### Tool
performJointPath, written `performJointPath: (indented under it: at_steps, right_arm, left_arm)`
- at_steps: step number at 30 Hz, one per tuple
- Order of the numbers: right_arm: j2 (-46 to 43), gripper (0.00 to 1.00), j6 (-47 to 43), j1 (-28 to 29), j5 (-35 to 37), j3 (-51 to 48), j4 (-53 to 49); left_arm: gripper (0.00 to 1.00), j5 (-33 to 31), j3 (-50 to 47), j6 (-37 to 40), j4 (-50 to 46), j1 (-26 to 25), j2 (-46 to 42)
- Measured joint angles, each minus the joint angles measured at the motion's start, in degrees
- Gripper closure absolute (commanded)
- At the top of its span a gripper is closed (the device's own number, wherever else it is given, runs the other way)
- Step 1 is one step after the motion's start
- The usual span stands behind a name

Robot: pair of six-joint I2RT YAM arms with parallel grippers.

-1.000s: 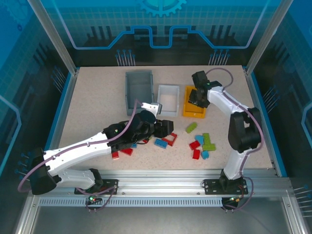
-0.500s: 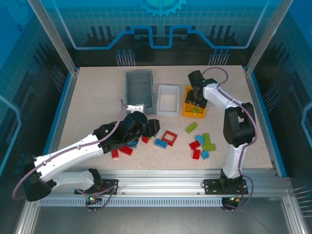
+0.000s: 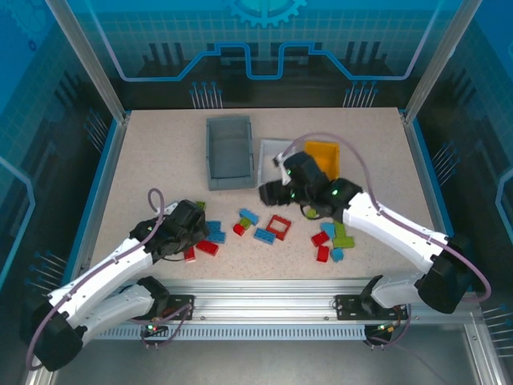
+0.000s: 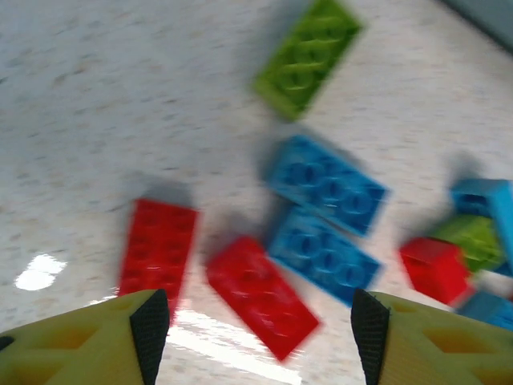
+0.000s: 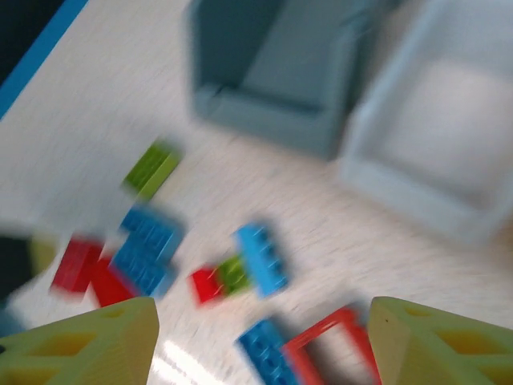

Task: Sort the legos into containers by color

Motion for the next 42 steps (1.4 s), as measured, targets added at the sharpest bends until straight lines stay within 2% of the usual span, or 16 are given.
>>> performJointPath:
  at_steps: [6, 9, 15, 21, 26, 29, 33, 37, 42]
  right_arm:
    - [1.49, 0.26, -3.17, 13.14, -8.09, -4.13, 2.91]
    - [2.64, 0.26, -3.19, 15.15, -9.42, -4.11, 4.39]
    - [4.2, 0.27, -3.02, 15.63, -10.14, -4.11, 6.12]
    - [4.33, 0.27, -2.27, 15.63, -10.19, -4.11, 7.48]
    - [5.01, 0.29, -1.57, 15.63, -10.08, -4.11, 8.0]
    - [5.31, 0.3, -1.18, 15.63, -9.84, -4.11, 8.0]
    - [5.07, 0.3, 0.07, 15.74, -6.56, -4.24, 7.98]
    - [1.57, 0.29, 3.45, 15.26, 0.63, -6.73, 8.66]
    - [-4.63, 0.27, 7.34, 12.57, 8.79, -10.62, 12.46]
  left_arm:
    - [0.3, 3.76, -2.34, 3.61, 0.9, 6.91, 4.57]
    - [0.3, 4.52, -3.13, 5.88, 2.67, 7.82, 8.55]
    - [0.34, 5.62, -4.39, 8.98, 7.23, 9.4, 14.12]
    - [0.5, 5.64, -5.86, 10.56, 9.46, 9.64, 15.54]
    - [0.7, 5.38, -6.88, 10.43, 9.86, 9.86, 14.91]
    - [0.78, 5.4, -7.02, 10.45, 9.9, 9.86, 13.53]
    - [0.83, 4.87, -5.9, 11.04, 8.33, 9.86, 10.71]
    - [0.84, 4.74, 2.01, 13.94, 7.21, 9.51, 10.32]
    - [0.83, 4.42, 18.56, 19.15, 8.81, 6.32, 20.61]
